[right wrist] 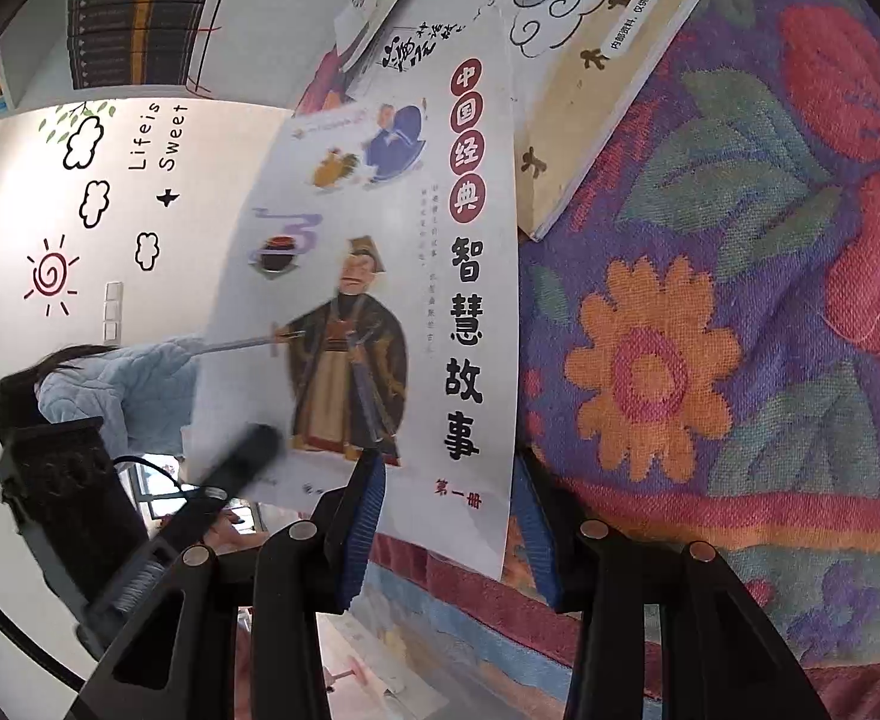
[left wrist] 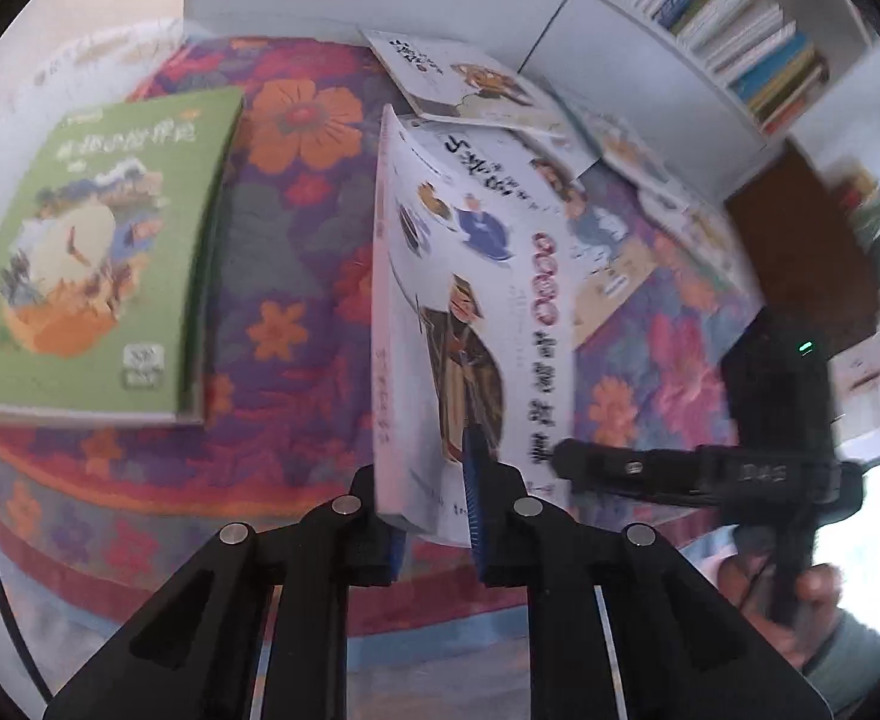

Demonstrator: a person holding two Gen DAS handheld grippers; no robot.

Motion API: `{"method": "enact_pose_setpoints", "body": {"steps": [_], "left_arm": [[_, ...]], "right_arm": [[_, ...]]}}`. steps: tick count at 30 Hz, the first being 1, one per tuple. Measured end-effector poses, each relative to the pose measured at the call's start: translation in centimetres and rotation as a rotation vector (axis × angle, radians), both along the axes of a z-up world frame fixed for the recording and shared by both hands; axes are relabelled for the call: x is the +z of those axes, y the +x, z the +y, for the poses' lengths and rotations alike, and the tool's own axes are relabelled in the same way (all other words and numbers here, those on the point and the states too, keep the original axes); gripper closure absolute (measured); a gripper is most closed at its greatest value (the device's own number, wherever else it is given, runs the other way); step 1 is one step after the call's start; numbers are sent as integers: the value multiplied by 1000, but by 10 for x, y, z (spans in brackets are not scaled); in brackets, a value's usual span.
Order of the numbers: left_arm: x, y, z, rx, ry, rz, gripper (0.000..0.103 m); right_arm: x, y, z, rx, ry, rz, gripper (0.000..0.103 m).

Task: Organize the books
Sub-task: 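Carry the white warrior-cover book and lower it onto the stacked books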

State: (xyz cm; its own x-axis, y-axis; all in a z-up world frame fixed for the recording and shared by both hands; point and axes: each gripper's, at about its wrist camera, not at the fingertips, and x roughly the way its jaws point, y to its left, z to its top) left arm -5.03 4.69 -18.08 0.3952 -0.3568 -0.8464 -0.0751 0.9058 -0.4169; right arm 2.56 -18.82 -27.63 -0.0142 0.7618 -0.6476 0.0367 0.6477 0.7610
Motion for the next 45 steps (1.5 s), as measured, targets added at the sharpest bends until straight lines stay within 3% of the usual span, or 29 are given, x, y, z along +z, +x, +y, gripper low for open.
{"method": "enact_pose_setpoints", "body": {"steps": [5, 8, 14, 15, 16, 17, 20, 24, 26, 28, 34, 39, 45], "left_arm": [[-1, 2, 15, 85, -266, 27, 93], [-6, 5, 29, 147, -498, 39, 93], [-9, 13, 27, 177, -617, 80, 93], [-10, 14, 25, 180, -600, 89, 93], [-10, 16, 23, 181, -568, 91, 93], [-7, 17, 19, 173, -492, 90, 93], [-3, 23, 5, 130, -318, 102, 92], [11, 24, -37, 12, 6, 49, 89], [17, 21, -53, -48, 115, 2, 87], [22, 15, -59, -93, 173, -39, 85], [39, 0, -40, -118, 117, -85, 83], [60, -16, -30, -127, 177, -147, 83], [88, -25, 14, -11, 175, -227, 82]], "right_arm": [[1, 1, -5, 19, 2, 22, 57], [8, -6, -18, 11, 42, 16, 52], [-12, 2, -43, -183, 309, 124, 49], [-13, 5, -42, -199, 336, 127, 52], [-13, 6, -41, -203, 351, 125, 65], [-13, 8, -38, -194, 353, 125, 71], [1, 6, -33, -160, 258, 58, 81], [40, -3, -13, -27, -54, -149, 83], [65, -14, 6, 62, -221, -300, 83], [84, -25, 19, 122, -328, -416, 83], [111, -39, 28, 187, -393, -531, 83], [128, -50, 51, 263, -405, -595, 83], [160, -55, 89, 299, -369, -694, 81]]}}
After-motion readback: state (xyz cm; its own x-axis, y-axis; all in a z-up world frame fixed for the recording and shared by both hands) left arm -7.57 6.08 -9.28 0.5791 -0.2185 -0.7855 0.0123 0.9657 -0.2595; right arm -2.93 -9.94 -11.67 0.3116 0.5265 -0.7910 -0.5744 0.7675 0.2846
